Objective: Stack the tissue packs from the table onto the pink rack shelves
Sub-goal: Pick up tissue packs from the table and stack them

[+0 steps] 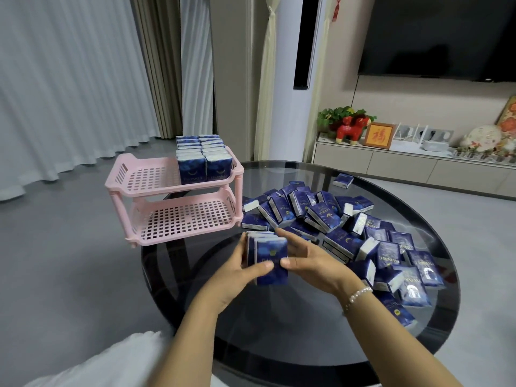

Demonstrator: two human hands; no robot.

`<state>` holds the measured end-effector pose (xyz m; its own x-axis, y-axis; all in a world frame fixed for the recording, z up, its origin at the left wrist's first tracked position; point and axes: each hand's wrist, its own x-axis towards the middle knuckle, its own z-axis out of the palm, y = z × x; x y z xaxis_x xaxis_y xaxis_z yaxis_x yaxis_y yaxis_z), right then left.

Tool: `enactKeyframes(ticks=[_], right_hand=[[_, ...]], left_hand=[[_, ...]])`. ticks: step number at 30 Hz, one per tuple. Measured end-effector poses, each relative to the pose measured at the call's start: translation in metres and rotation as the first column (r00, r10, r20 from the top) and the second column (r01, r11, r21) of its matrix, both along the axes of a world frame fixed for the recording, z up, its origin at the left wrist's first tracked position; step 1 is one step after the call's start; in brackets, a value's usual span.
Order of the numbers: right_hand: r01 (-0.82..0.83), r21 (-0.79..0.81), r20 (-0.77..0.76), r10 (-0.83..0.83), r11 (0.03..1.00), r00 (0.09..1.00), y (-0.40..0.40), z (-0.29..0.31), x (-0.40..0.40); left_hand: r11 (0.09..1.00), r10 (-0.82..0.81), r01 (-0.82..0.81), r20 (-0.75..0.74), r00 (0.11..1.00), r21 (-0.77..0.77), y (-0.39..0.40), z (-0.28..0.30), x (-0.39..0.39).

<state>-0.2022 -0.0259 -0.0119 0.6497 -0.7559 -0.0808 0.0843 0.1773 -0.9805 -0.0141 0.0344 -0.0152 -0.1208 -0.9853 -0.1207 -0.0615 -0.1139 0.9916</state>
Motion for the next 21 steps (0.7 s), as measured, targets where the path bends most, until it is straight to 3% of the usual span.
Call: enactKeyframes(ticks=[4,7,16,21], right_hand=[[-0.177,-0.220,-0.347,0.093,0.959,0.933,0.002,-0.004,0.001],[-0.238,-0.269,-0.458,0.094,0.933,0.884,0.005,-0.007,0.001],[-0.270,-0.312,-0.539,0.064,0.911,0.840,0.004,-0.005,0.002],[-0.260,-0.333,-0.522,0.052,0.906,0.851,0.002,-0.003,0.002]], left_hand=[[0.993,-0.114,0.102,0.364,0.924,0.052,0.008,-0.003,0.011],[0.989,-0.146,0.120,0.501,0.853,0.085,0.011,-0.010,0.012],[0.975,-0.223,0.179,0.601,0.767,0.133,0.015,-0.011,0.006],[0.994,-0.113,0.089,0.539,0.835,0.069,0.019,-0.004,0.007]])
